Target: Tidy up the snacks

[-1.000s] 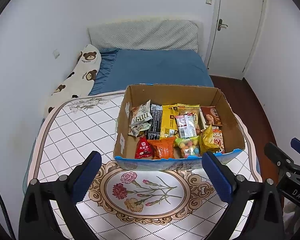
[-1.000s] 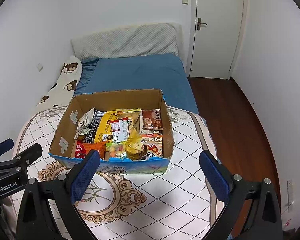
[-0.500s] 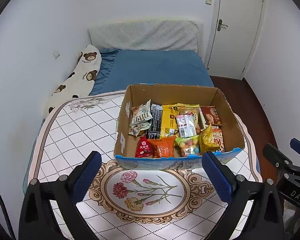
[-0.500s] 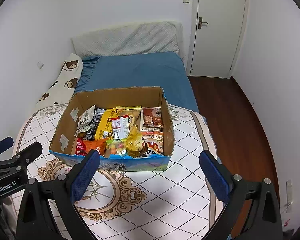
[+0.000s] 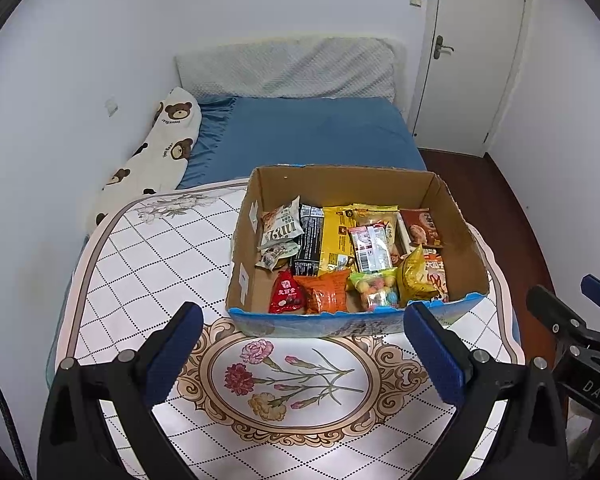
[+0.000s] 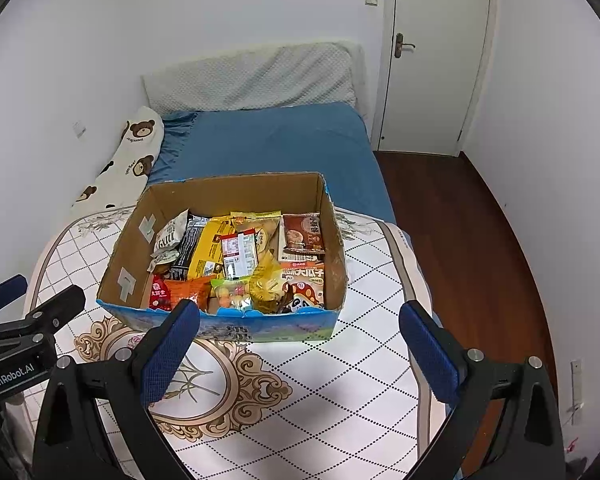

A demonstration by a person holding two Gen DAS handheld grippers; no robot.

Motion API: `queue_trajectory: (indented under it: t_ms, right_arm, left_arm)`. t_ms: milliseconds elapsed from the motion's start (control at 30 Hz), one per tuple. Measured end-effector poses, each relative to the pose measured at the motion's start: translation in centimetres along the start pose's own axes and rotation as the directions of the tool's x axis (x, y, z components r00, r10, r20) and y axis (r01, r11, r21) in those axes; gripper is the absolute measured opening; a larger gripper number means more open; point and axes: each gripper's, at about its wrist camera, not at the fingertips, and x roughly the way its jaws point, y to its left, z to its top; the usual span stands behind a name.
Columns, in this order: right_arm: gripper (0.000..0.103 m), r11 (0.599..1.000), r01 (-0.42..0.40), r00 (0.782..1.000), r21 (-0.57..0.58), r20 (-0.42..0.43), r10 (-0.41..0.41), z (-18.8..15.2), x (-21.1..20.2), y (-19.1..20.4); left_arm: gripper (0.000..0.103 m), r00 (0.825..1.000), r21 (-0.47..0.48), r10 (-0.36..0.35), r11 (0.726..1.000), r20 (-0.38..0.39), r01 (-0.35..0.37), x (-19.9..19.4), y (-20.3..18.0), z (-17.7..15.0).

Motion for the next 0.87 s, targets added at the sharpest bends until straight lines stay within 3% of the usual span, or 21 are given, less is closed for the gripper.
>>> queue_trajectory:
  t_ms: [867]
  right_arm:
    - [0.102,1.000,0.002,1.000,0.004,0.002,-0.002,0.31,0.20,-0.18]
  left_arm:
    - [0.103,1.000,0.012,0.005,1.000,0.011,-0.005,0.25,-0.24,-0.02]
